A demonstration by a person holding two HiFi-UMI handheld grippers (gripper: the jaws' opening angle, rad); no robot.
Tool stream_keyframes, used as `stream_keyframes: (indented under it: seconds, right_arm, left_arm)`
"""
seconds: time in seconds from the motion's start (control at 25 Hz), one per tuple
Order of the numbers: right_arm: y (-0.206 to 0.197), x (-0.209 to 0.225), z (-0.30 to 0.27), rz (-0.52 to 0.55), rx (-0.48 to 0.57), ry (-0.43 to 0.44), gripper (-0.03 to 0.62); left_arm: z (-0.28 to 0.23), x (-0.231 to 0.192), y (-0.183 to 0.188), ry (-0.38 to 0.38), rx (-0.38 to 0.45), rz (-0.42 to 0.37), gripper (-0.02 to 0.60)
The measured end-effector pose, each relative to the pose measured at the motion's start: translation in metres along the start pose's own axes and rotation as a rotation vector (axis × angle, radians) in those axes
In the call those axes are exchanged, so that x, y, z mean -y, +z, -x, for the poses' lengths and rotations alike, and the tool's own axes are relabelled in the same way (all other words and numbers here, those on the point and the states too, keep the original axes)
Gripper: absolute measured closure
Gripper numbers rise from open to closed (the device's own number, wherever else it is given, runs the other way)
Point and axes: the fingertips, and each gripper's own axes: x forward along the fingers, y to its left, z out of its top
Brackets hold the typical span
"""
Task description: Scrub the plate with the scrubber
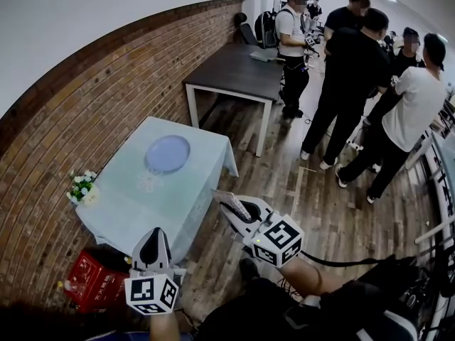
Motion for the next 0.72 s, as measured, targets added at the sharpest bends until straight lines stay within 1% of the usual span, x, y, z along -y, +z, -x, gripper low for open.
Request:
stream_keyframes:
  seconds: [0.12, 0.28, 0.48, 0.6, 0.72]
  right_arm:
    - [0.003, 0.027, -0.019, -0.019, -0.002, 0.02, 0.537]
    - [0.007, 0.064, -0.038, -0.031, -0.002, 0.034, 0.537]
    - [0.008, 0.105, -0.055, -0.037, -0.012, 0.063, 0.537]
    - [0.007, 0.132, -0.063, -0.049, -0.013, 0.078, 0.537]
    - [0.008, 0.154, -0.073, -0.056, -0.005, 0.103, 0.537]
  left_arm:
    - [-0.029, -0.003, 0.006, 0.014, 0.005, 0.001, 0.571]
    - [-0.065, -0.005, 0.005, 0.036, -0.008, -0.002, 0.571]
    - [-0.11, 0.0, 0.007, 0.049, -0.013, 0.016, 0.571]
    - [-0.139, 0.008, 0.005, 0.055, -0.027, -0.002, 0.569]
    - [-0.163, 0.01, 0.004, 0.083, -0.043, -0.007, 0.571]
